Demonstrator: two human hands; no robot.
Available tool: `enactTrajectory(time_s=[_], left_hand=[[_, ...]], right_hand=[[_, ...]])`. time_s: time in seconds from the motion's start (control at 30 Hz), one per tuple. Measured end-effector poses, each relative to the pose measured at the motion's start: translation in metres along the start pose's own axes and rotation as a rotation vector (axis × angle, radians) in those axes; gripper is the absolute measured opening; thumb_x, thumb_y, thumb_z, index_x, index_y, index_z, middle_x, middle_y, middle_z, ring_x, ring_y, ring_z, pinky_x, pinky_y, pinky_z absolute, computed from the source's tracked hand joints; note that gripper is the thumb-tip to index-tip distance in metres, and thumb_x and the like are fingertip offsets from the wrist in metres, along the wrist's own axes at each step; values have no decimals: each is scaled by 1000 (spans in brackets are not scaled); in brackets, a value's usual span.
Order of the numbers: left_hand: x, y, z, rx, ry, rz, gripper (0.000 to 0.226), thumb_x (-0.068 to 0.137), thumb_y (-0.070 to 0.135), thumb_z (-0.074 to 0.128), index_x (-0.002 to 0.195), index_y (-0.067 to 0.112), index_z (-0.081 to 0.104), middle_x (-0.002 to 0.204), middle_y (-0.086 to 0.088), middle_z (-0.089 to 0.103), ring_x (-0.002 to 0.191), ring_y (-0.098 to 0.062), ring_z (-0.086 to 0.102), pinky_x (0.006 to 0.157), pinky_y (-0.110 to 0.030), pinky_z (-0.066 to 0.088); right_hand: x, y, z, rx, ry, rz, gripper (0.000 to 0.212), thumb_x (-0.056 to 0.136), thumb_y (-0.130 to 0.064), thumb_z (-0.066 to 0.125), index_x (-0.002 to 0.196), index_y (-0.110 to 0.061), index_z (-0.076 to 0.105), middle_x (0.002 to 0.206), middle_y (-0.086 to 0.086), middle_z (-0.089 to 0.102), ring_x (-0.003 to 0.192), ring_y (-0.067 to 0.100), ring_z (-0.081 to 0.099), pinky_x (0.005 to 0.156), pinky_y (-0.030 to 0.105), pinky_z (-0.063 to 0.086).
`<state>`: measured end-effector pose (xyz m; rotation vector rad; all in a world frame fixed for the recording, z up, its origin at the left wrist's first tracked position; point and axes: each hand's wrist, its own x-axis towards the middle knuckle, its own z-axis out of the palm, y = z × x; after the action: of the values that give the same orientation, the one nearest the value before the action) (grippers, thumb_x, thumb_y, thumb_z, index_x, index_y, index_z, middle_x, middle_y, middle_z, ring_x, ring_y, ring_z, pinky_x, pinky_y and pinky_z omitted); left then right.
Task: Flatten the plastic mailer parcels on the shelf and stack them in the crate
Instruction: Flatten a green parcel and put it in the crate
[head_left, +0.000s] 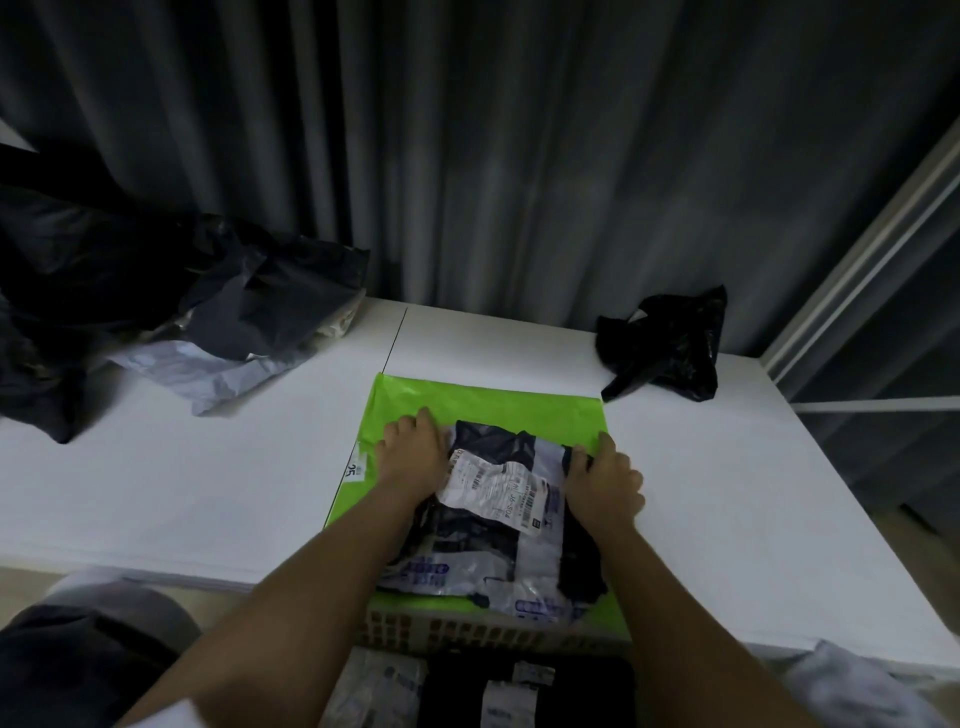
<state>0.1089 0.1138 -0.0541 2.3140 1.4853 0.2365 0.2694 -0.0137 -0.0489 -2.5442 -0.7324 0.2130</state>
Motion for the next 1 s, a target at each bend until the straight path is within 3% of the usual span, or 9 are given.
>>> enactTrajectory(time_s=[0.17, 0.27, 0.33, 0.4, 0.47, 0.57, 0.7, 0.8, 1.0], left_hand=[[18, 2, 0, -67, -83, -36, 40, 99, 37, 42, 118, 4, 55, 122, -22, 53, 116, -39, 46, 95, -41, 39], [28, -4, -6, -323, 3, 6, 11, 90, 16, 56, 83, 10, 62, 102, -23, 63, 98, -37, 60, 84, -37, 47], [36, -15, -9, -444, 105, -13, 18, 90, 14, 55, 72, 16, 54, 96, -21, 63, 86, -34, 63, 78, -37, 51], [34, -18, -12, -406, 144, -15, 15, 93, 19, 51, 79, 16, 55, 102, -18, 62, 85, -31, 62, 78, -36, 52], [25, -12, -13, -340, 184, -40, 11, 94, 22, 49, 94, 13, 56, 116, -17, 54, 102, -32, 54, 87, -38, 46], [4, 4, -11, -178, 268, -46, 38, 99, 29, 40, 132, 10, 41, 141, -16, 31, 129, -34, 29, 104, -46, 27], [-21, 10, 5, 41, 78, 219, 56, 97, 46, 16, 150, 29, 19, 160, -6, 3, 146, -28, 0, 114, -53, 4], [-29, 3, 30, 209, -112, 280, 59, 98, 56, 14, 150, 41, -10, 156, 0, -26, 142, -31, -26, 110, -63, -11], [-31, -7, 51, 235, -116, 253, 74, 73, 69, -13, 143, 47, -22, 152, 1, -35, 137, -35, -36, 105, -71, -11]], right_hand=[[23, 5, 5, -16, -166, -22, 33, 98, -30, 45, 126, -13, 55, 124, 16, 57, 117, 37, 49, 97, 42, 40], [30, 10, 2, 151, -75, -52, 19, 96, -21, 52, 105, -14, 67, 111, 15, 65, 104, 35, 58, 89, 40, 46], [31, 15, -5, 258, 37, -48, 14, 94, -16, 55, 95, -11, 67, 101, 15, 67, 97, 35, 59, 80, 36, 45], [30, 16, -7, 267, 100, -68, 11, 93, -11, 54, 91, -9, 65, 97, 16, 64, 95, 37, 58, 76, 37, 43], [23, 8, -5, 182, 142, -99, 16, 92, -9, 50, 102, -8, 63, 105, 17, 59, 100, 38, 53, 80, 42, 42], [7, -10, -5, -15, 213, -251, 46, 88, -25, 38, 129, -12, 54, 129, 19, 49, 116, 40, 45, 93, 49, 37], [-19, -19, 6, -262, -188, -386, 62, 94, -65, 16, 151, -40, 9, 161, 2, -9, 144, 39, -11, 111, 61, -6], [-31, -6, 30, -356, -295, -382, 70, 86, -77, 12, 147, -49, -10, 156, -3, -29, 140, 39, -29, 107, 63, -18], [-34, 9, 51, -415, -198, -425, 82, 69, -82, -11, 144, -50, -17, 152, -3, -35, 139, 40, -30, 104, 64, -20]])
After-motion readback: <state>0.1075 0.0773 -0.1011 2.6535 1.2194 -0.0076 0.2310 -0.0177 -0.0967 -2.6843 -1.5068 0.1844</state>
